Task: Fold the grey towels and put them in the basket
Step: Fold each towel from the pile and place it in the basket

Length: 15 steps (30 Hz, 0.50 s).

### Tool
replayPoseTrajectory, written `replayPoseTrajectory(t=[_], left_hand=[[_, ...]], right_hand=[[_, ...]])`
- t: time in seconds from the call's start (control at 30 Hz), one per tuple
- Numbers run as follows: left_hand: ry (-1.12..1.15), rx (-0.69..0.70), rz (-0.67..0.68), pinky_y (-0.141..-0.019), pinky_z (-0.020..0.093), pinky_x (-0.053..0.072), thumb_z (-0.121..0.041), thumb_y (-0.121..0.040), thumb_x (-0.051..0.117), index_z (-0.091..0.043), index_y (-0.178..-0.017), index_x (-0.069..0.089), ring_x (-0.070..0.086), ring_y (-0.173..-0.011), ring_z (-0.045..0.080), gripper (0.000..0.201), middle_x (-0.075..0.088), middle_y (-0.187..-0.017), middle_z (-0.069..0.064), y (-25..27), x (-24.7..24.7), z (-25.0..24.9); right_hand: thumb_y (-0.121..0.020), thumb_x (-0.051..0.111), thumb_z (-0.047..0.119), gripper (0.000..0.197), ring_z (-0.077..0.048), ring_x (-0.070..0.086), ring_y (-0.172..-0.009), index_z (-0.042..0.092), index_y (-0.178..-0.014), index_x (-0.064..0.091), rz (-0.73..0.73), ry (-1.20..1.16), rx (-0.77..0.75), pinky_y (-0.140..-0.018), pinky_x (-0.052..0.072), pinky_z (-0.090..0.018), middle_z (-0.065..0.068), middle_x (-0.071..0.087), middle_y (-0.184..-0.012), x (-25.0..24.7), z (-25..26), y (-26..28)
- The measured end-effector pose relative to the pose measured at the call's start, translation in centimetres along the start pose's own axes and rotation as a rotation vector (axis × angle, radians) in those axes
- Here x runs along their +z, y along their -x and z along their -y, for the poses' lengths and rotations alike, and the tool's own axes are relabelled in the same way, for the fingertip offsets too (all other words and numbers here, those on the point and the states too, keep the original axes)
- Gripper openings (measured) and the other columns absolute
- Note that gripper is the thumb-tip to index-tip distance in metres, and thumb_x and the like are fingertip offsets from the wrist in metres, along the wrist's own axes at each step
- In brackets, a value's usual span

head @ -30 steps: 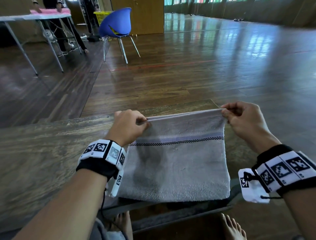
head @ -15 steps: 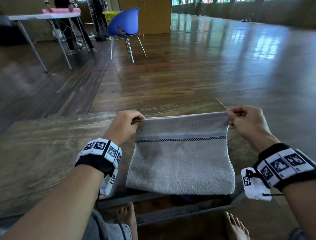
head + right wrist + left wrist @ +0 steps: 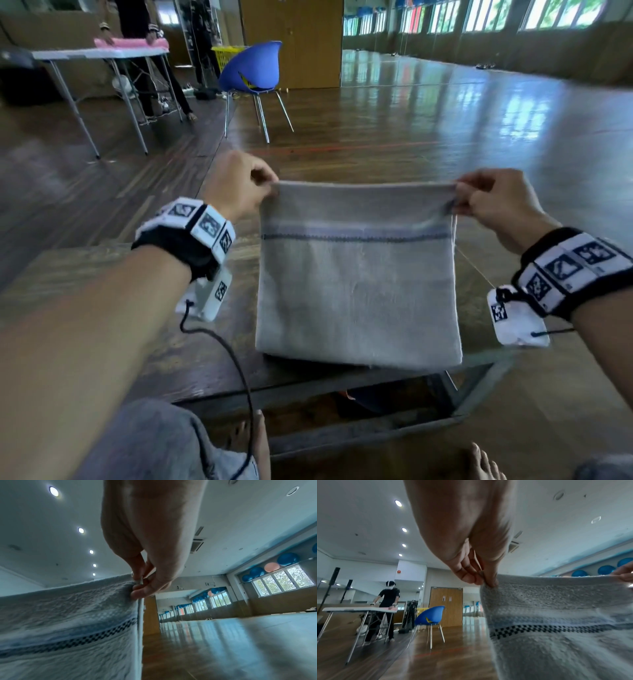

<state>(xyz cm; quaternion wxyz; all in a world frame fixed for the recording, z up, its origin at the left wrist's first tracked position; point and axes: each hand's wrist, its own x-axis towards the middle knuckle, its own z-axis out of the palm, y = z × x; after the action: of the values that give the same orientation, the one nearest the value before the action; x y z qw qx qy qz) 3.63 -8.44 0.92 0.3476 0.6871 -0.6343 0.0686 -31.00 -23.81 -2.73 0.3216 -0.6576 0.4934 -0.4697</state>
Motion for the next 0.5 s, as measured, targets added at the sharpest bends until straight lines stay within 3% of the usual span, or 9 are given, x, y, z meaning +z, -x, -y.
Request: replayPoseTrajectory(t=[0.13, 0.27, 0.33, 0.4, 0.5], left_hand=[[-0.047, 0.057, -0.106, -0.08, 0.031, 0.055, -0.01, -0.086, 0.071, -0.007, -0.094, 0.079, 0.07, -0.083, 0.022, 0.011, 0.076, -0.089, 0.01, -3.4, -4.7, -2.2], [0.042, 0.105, -0.284, -0.07, 0.022, 0.044, -0.015, -0.086, 0.074, -0.006, -0.091, 0.077, 0.063, -0.075, 0.016, 0.011, 0.074, -0.085, 0.01, -3.5, -6.9, -3.1], [0.115, 0.093, -0.295, -0.07, 0.026, 0.049, -0.017, -0.084, 0.076, -0.009, -0.088, 0.075, 0.064, -0.074, 0.016, 0.009, 0.073, -0.084, 0.008, -2.4, -6.7, -3.2], [0.176, 0.044, -0.171, -0.073, 0.029, 0.054, -0.017, -0.084, 0.077, -0.012, -0.086, 0.073, 0.065, -0.073, 0.014, 0.007, 0.073, -0.084, 0.005, -0.9, -5.9, -2.6], [0.161, -0.031, 0.26, -0.065, 0.016, 0.049, -0.026, -0.082, 0.079, -0.014, -0.089, 0.075, 0.062, -0.064, 0.0, 0.015, 0.074, -0.078, -0.005, 1.7, -4.2, -0.9]], right_hand=[[-0.097, 0.061, -0.002, 0.023, -0.02, 0.071, -0.084, 0.016, -0.083, 0.066, 0.001, -0.107, -0.106, -0.07, 0.061, -0.023, -0.007, 0.067, -0.092, -2.1, 6.5, -2.0], [-0.099, 0.058, -0.003, 0.025, -0.017, 0.068, -0.094, 0.019, -0.087, 0.064, -0.045, -0.18, -0.275, -0.081, 0.059, -0.022, -0.008, 0.067, -0.098, -4.1, 9.8, -1.3], [-0.101, 0.056, 0.001, 0.023, -0.011, 0.068, -0.09, 0.02, -0.09, 0.063, -0.052, -0.17, -0.3, -0.078, 0.059, -0.021, -0.003, 0.067, -0.095, -4.7, 9.5, -0.2], [-0.101, 0.056, 0.004, 0.015, -0.008, 0.063, -0.082, 0.016, -0.098, 0.064, -0.02, -0.078, -0.273, -0.078, 0.058, -0.025, 0.003, 0.065, -0.089, -4.9, 7.7, 1.1], [-0.1, 0.058, 0.001, 0.02, -0.017, 0.057, -0.079, 0.016, -0.09, 0.067, 0.158, 0.08, -0.158, -0.081, 0.05, -0.038, 0.0, 0.064, -0.082, -5.5, 2.9, 3.7]])
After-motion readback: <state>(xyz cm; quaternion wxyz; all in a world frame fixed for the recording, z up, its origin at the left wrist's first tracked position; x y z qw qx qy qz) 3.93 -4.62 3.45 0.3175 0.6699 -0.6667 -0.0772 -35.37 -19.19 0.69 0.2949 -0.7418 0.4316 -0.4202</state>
